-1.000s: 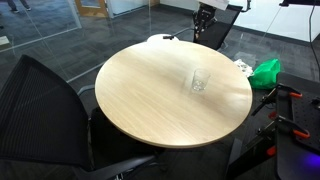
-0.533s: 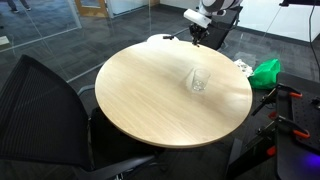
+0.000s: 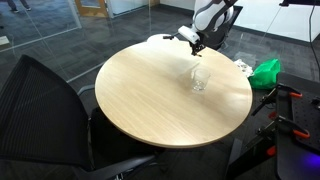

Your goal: Remove the orange pen from the glass

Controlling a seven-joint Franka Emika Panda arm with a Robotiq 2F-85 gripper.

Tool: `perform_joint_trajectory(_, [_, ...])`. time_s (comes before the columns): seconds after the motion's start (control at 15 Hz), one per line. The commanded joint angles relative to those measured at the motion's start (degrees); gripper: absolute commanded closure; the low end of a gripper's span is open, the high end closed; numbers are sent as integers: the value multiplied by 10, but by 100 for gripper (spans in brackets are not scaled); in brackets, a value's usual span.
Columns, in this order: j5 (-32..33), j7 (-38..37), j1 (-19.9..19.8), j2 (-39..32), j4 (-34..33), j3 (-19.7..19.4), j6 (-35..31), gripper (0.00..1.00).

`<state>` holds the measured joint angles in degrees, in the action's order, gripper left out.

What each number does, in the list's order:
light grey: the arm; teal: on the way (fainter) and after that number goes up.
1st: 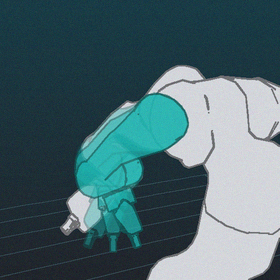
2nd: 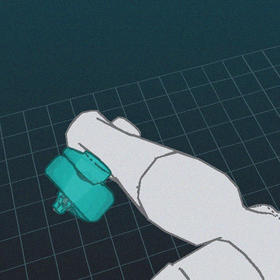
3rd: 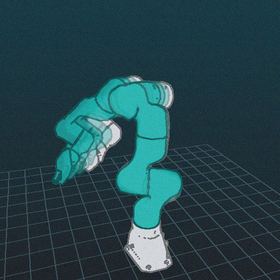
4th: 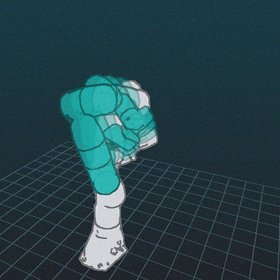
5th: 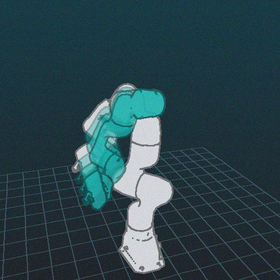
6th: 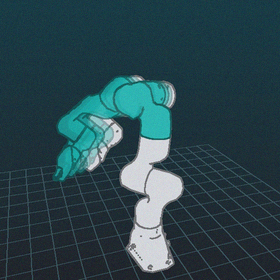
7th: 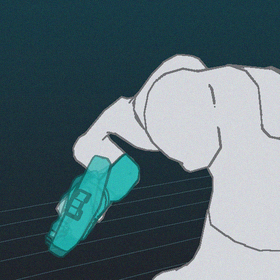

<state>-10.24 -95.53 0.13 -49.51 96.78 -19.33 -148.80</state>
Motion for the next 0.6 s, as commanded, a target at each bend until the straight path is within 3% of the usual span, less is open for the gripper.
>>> perform_joint_trajectory(0.0, [16, -44, 3, -26, -42, -5, 34, 97])
perform_joint_trajectory(0.13, [18, -50, 0, -33, -53, -2, 45, 97])
perform_joint_trajectory(0.2, [19, -55, 0, -36, -60, -1, 51, 61])
perform_joint_trajectory(0.27, [21, -56, -1, -37, -62, -1, 56, 60])
perform_joint_trajectory(0.53, [23, -49, 0, -12, -45, 1, 64, 32])
